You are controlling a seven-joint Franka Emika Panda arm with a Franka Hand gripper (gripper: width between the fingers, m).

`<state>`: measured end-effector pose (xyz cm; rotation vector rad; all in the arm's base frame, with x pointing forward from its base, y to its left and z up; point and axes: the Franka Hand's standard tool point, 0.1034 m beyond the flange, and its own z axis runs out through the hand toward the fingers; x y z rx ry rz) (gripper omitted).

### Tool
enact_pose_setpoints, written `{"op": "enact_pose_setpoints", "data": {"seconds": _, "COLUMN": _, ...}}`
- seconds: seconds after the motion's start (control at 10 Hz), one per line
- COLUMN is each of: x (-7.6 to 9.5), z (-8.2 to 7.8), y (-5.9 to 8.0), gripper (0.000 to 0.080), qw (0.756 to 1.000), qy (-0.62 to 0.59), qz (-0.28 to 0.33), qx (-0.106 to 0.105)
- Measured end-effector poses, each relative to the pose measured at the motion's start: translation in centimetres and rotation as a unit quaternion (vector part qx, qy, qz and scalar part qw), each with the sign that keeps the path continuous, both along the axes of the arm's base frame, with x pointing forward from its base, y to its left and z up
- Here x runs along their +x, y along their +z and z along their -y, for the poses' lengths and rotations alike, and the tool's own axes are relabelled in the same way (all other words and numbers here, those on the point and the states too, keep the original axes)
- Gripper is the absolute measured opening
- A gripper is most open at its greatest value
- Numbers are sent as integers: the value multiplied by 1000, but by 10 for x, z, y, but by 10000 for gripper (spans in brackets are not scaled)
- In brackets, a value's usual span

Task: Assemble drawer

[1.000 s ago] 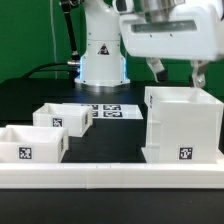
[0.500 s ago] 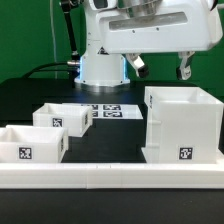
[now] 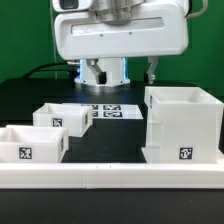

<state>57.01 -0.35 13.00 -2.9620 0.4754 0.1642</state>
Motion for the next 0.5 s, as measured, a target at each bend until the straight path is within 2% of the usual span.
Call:
{"op": "enact_pose_setpoints", "data": {"seconds": 0.2, "x": 8, "z": 29, "y": -15, "gripper": 649, "qw": 999, "qy": 42, "qz": 32, "qx": -14}}
{"op": "enact_pose_setpoints", "data": {"seconds": 0.5, "x": 8, "z": 27, "y": -16, "gripper": 649, "qw": 999, "qy": 42, "qz": 30, "qx": -14}}
